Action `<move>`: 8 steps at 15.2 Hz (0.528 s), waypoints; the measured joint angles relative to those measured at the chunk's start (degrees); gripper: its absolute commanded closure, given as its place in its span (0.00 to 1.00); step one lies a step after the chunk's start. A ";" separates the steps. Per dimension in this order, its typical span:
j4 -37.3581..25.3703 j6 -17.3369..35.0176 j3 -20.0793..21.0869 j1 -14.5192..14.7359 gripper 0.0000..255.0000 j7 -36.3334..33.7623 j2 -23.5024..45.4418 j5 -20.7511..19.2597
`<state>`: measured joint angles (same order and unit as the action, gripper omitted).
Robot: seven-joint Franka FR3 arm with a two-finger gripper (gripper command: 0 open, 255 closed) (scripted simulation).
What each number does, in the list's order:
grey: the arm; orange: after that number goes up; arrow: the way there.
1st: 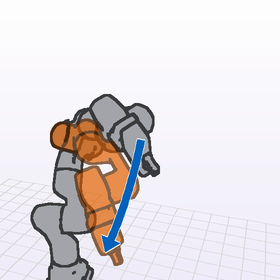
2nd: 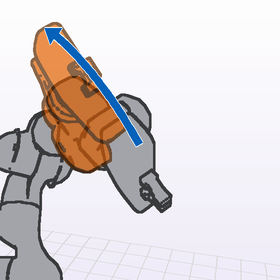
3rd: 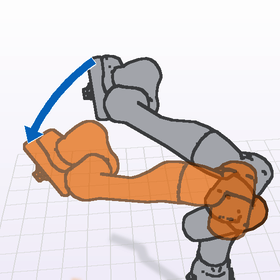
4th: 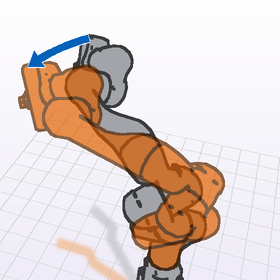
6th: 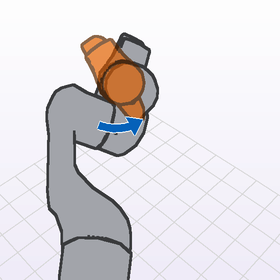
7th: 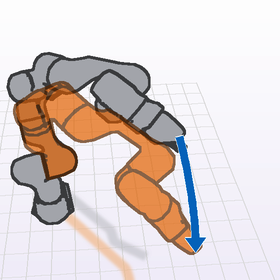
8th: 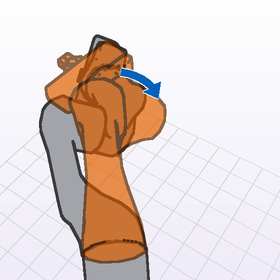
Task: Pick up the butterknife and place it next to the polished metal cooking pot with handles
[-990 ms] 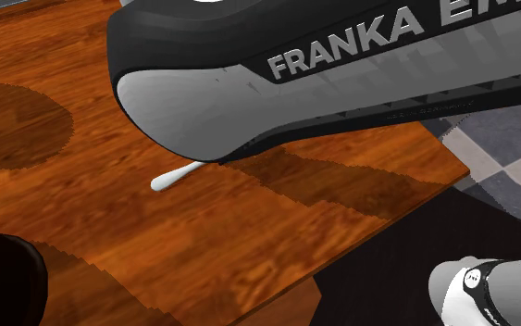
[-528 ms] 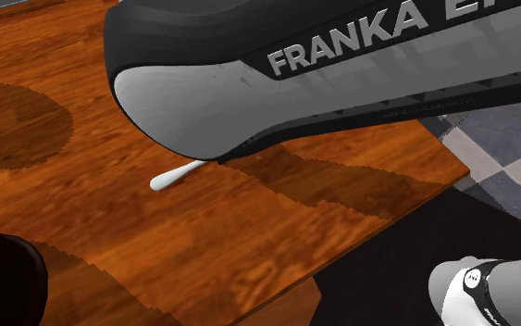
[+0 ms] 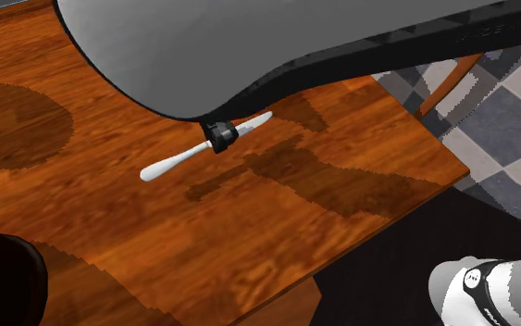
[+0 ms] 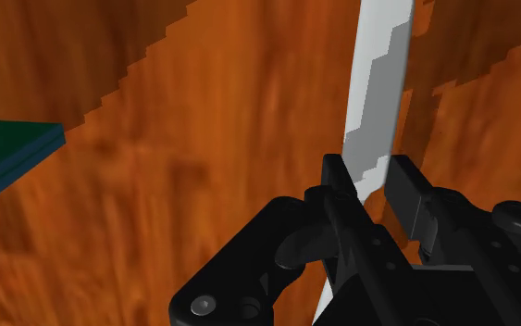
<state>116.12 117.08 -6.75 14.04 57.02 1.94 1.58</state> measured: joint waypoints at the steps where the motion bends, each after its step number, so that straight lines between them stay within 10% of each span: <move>1: -0.72 -0.80 -0.03 -0.03 1.00 0.03 -0.09 -0.02; 8: -4.47 -5.89 0.01 0.02 1.00 -0.27 -1.43 -0.25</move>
<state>111.65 111.19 -6.74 14.06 56.75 0.51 1.32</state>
